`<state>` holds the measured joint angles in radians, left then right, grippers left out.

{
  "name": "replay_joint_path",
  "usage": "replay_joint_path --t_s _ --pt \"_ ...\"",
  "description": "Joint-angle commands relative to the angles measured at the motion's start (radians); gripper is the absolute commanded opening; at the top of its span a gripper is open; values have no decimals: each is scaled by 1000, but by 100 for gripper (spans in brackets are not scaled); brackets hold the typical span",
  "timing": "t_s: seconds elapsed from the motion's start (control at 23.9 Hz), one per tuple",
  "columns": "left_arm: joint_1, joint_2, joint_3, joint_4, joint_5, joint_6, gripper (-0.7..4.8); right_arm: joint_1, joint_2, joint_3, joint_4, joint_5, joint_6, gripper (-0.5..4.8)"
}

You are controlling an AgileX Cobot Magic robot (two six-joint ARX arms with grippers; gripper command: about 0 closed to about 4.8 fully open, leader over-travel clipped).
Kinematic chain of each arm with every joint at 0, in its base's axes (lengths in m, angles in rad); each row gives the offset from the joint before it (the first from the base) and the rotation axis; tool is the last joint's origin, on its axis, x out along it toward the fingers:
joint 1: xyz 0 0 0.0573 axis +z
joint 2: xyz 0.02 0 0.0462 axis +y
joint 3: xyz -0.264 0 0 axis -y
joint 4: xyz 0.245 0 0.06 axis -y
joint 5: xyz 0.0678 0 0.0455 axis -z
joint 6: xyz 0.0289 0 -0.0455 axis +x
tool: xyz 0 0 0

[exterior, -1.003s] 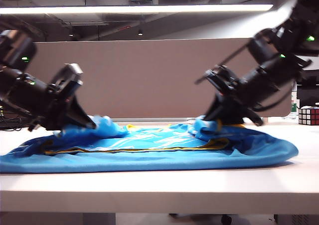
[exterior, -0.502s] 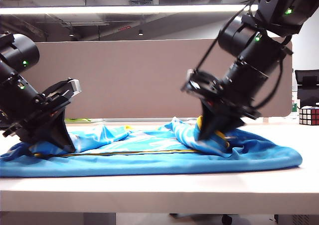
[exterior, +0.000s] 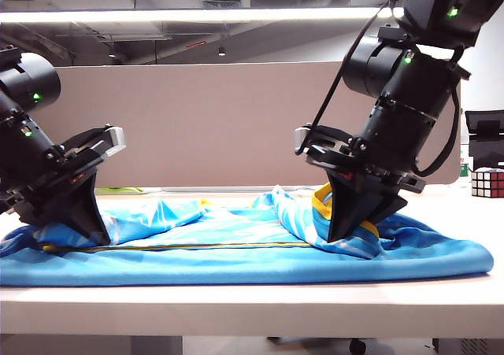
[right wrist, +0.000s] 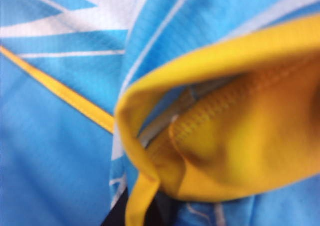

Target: Fold the bottom side of the soccer jersey horizontally towards the center, about one-third of the way, then fold the sleeve back towards the center, creating a straight line along the edge of the the soccer jersey, and finally fold the bottom of the soccer jersey up towards the top, creating a neat rectangle.

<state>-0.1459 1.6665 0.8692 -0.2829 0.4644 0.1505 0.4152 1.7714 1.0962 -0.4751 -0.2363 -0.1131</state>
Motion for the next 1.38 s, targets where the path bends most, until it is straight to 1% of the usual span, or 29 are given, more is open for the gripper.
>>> replay_joint_path --t_s 0.04,0.13,0.25,0.42,0.59,0.71,0.75,0.79,0.84,0.88,0.92,1.09,1.21,1.3,1.38 --pt "0 -58 -10 -7 -3 16 -6 1 -59 -1 25 -71 -21 -6" --pt "0 -90 -8 -7 14 16 -6 1 -85 -1 35 -98 -19 -6" --pt "-3 -118 -8 -21 14 14 -6 8 -100 -1 26 -106 -18 -6" --pt "-3 -119 -8 -99 14 15 -6 30 -92 -8 -8 -107 -19 -6" --pt "-4 -119 -8 -149 15 15 -6 52 -92 -21 -13 -106 -18 -6" --pt "-7 -119 -8 -187 16 19 -4 64 -92 -22 -45 -107 -18 -4" --pt "-7 -119 -8 -193 16 18 15 68 -92 -22 -56 -111 -18 12" --pt "-7 -120 -8 -196 16 18 74 69 -92 -22 -64 -115 -18 53" --pt "-6 -122 -6 -190 42 18 280 69 -92 -21 -68 -143 -17 184" --pt "-6 -123 0 -190 51 18 350 68 -94 -19 -67 -148 -10 221" --pt "-6 -128 9 -191 56 18 378 64 -97 -13 -67 -147 6 244" --pt "-6 -169 46 -191 56 11 376 52 -132 26 -77 -142 14 248" --pt "-1 -250 70 -202 47 6 376 35 -203 71 -112 -106 22 248" --pt "1 -303 71 -223 11 6 376 23 -251 82 -139 -74 39 248" --pt "5 -353 71 -275 -59 -3 376 -1 -295 82 -179 -68 47 247"
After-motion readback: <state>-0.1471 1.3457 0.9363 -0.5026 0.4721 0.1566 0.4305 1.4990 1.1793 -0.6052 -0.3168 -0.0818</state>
